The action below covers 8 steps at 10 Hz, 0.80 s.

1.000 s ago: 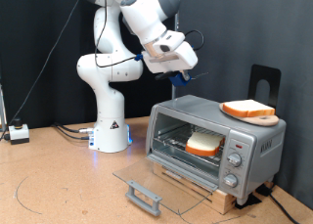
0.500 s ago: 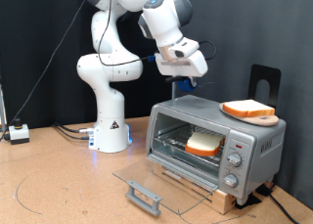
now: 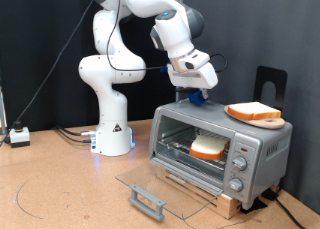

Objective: Make a piece of toast with the oven

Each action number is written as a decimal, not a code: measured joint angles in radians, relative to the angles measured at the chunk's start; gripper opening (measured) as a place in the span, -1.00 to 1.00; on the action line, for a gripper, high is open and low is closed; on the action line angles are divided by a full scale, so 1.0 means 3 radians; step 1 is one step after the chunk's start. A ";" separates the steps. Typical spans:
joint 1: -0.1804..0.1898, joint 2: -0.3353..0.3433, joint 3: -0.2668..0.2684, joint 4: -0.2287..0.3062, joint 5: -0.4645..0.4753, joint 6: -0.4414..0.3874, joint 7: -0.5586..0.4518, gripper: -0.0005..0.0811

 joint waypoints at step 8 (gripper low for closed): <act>-0.0013 -0.0227 -0.0665 0.0154 0.0078 -0.0264 -0.0236 1.00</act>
